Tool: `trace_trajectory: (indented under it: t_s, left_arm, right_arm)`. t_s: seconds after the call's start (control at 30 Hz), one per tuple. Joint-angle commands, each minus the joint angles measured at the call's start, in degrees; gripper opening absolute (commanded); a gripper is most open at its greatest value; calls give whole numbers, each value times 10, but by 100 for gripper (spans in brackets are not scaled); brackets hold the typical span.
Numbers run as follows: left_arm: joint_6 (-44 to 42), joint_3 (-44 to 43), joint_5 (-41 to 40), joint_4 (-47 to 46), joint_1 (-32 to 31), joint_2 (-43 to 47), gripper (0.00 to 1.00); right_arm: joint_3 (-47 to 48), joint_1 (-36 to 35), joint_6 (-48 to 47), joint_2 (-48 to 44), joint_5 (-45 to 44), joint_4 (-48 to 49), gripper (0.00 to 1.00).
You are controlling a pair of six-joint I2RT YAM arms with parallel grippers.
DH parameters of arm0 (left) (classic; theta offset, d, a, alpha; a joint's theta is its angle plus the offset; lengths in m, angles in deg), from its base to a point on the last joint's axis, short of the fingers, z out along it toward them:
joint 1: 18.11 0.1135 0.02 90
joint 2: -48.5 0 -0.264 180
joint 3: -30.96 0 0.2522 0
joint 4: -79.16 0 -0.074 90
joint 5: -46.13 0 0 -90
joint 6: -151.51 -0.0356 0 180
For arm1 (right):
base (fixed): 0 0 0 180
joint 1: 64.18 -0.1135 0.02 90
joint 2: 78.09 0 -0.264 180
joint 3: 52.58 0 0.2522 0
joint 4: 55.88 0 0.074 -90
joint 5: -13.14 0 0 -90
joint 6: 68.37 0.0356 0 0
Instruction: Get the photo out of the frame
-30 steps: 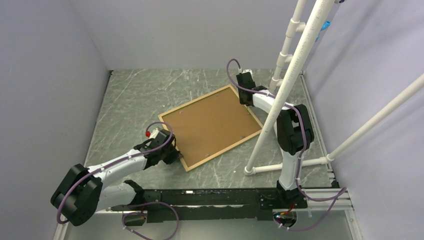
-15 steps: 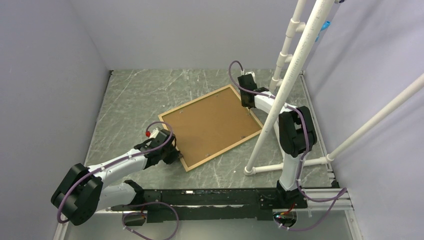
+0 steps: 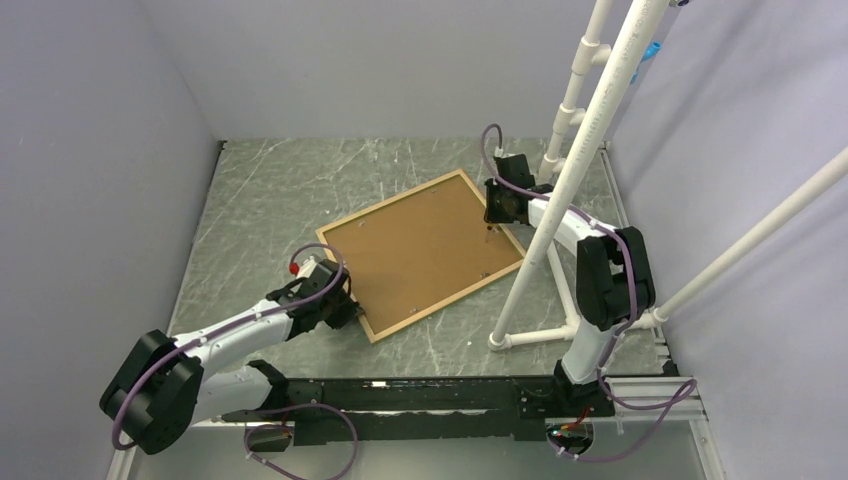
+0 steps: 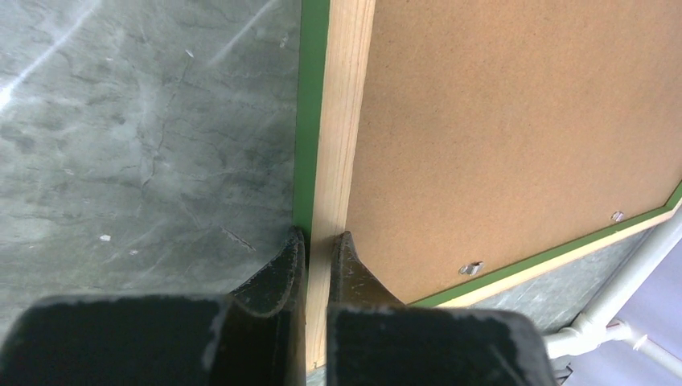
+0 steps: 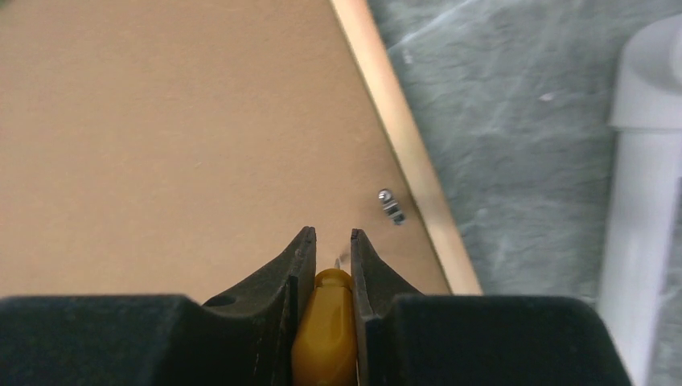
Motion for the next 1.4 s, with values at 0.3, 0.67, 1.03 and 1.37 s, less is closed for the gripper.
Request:
trace_trajectory:
  t_s: [0.3,0.67,1.03,1.37]
  left_arm:
    - [-33,20,-74,75,8,8,0]
    - [-90,43,-57,49,19,78,30]
    - [-162,32,-36,35,31,182,80]
    - [-261,-5,-25,77,46,274,89]
  right_arm:
    - [-27,34,36,-93,112,-2,0]
    - [-66,35,59,-136,93,-36,0]
    - [-167,106,85,-252,30,-81,0]
    - [-220,171,158,-295,-14,-172,0]
